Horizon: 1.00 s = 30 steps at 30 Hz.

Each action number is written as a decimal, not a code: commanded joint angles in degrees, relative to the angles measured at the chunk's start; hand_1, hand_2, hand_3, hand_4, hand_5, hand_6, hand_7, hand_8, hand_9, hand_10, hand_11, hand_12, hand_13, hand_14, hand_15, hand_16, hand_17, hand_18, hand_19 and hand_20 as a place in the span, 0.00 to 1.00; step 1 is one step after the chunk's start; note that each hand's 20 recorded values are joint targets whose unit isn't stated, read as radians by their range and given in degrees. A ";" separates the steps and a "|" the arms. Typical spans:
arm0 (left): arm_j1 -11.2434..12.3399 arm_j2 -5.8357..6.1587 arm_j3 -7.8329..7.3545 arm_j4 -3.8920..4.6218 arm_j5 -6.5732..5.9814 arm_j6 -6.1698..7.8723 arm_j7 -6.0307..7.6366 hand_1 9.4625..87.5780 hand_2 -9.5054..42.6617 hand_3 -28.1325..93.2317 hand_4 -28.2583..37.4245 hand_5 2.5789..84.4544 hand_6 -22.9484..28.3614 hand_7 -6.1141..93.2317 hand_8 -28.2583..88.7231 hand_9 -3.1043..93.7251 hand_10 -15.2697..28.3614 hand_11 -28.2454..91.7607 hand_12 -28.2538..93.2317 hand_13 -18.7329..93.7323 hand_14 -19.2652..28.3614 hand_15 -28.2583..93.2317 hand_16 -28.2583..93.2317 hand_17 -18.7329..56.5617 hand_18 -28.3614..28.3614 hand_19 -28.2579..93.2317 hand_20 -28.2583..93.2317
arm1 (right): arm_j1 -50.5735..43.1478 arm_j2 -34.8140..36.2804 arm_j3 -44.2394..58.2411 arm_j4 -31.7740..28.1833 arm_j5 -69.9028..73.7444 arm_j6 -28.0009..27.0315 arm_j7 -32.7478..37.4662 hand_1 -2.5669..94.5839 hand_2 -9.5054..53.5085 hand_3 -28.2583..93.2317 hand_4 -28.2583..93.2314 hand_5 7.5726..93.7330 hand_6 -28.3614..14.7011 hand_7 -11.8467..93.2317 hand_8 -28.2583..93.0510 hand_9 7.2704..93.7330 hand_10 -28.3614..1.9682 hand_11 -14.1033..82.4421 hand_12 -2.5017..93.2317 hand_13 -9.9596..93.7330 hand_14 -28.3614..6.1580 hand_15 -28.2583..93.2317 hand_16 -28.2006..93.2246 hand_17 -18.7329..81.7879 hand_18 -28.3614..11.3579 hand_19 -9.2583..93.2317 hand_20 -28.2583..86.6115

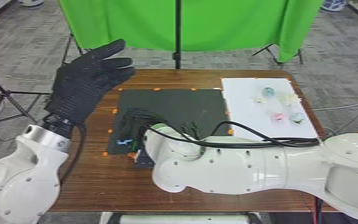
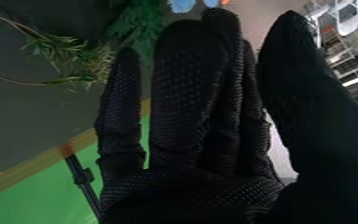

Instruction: Arrange flowers

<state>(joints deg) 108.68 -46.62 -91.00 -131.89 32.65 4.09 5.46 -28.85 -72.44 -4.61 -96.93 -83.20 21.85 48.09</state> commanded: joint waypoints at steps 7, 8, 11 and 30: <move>14.31 2.40 -7.62 -5.36 -0.42 6.60 9.12 0.19 0.32 0.88 0.13 0.43 0.64 0.23 0.15 0.38 0.85 0.48 0.33 0.37 1.00 0.66 0.16 0.11 0.93 0.69 0.37 | 5.56 1.45 -1.39 -2.39 1.02 5.95 -5.57 0.48 0.03 0.81 0.00 0.63 0.78 0.28 0.11 0.83 0.76 0.30 0.16 0.88 0.74 0.74 0.37 0.44 0.33 0.88 0.38; 15.33 1.78 -8.46 -5.64 -0.31 6.58 8.63 0.19 0.32 0.88 0.12 0.43 0.64 0.23 0.15 0.38 0.85 0.48 0.33 0.37 1.00 0.66 0.16 0.11 0.93 0.69 0.37 | 4.26 2.41 0.21 -3.17 0.31 5.74 -5.46 0.48 0.03 0.81 0.00 0.63 0.78 0.28 0.11 0.84 0.75 0.30 0.16 0.88 0.73 0.74 0.37 0.44 0.33 0.88 0.38; 18.77 0.67 -10.67 -6.70 -0.29 7.69 8.99 0.19 0.32 0.88 0.13 0.43 0.64 0.23 0.15 0.38 0.85 0.48 0.33 0.37 1.00 0.65 0.16 0.11 0.93 0.69 0.37 | 2.35 5.20 2.56 -5.10 -4.93 6.39 -4.54 0.47 0.04 0.82 0.00 0.65 0.77 0.28 0.12 0.84 0.73 0.31 0.16 0.88 0.72 0.74 0.37 0.44 0.32 0.88 0.38; 25.83 -1.29 -13.34 -8.22 -1.29 10.59 10.71 0.19 0.31 0.88 0.12 0.42 0.64 0.23 0.15 0.38 0.85 0.48 0.33 0.37 1.00 0.65 0.16 0.11 0.93 0.69 0.37 | -23.13 32.04 34.27 -13.22 -21.18 -2.83 7.96 0.37 0.01 0.86 0.00 0.50 0.62 0.24 0.13 0.60 0.36 0.28 0.15 0.75 0.50 0.76 0.32 0.41 0.20 0.88 0.34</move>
<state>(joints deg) 132.61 -46.99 -104.05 -139.78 31.66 13.91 15.98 -45.46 -50.12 22.86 -112.68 -103.96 18.26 50.76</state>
